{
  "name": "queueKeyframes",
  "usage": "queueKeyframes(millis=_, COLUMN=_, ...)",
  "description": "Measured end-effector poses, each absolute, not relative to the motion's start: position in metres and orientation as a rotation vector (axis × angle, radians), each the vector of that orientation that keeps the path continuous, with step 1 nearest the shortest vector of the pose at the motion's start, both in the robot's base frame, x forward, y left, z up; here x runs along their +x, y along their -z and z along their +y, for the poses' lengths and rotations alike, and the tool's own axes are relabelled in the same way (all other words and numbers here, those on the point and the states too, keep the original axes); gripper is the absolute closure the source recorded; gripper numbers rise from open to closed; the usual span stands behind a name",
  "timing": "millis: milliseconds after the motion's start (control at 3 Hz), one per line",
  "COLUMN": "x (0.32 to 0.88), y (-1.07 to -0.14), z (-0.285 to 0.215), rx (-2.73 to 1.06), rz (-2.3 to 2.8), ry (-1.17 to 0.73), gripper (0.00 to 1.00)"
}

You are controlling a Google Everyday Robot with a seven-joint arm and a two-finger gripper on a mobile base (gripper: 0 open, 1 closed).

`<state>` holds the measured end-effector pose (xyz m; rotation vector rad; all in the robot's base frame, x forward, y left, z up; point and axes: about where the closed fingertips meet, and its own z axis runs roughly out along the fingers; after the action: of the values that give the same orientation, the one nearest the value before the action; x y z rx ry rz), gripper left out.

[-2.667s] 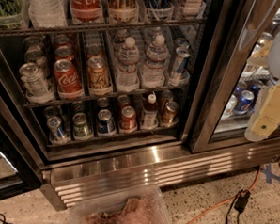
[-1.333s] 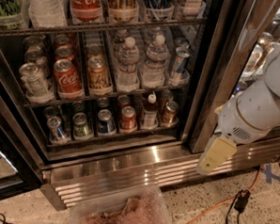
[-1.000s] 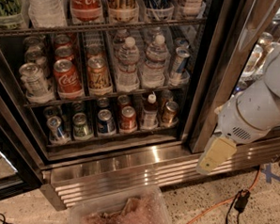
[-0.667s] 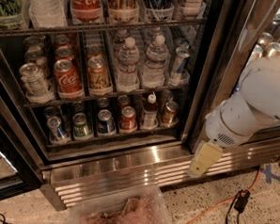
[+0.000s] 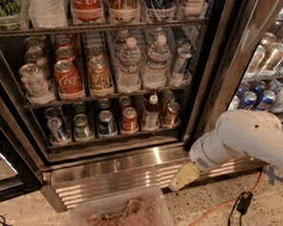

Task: Pick coke can from bottom shelf of fridge

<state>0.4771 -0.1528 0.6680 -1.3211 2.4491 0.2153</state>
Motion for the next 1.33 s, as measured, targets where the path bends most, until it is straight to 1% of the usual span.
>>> queueKeyframes(millis=333, x=0.474, y=-0.634, z=-0.133, rx=-1.178, rz=2.462, ry=-0.231, gripper=0.00)
queueKeyframes(millis=667, x=0.488, y=-0.637, z=-0.129, rx=-1.035, rz=2.453, ry=-0.238, gripper=0.00)
queueKeyframes(millis=1333, x=0.495, y=-0.641, z=-0.125, rx=-0.990, rz=2.402, ry=-0.268, gripper=0.00)
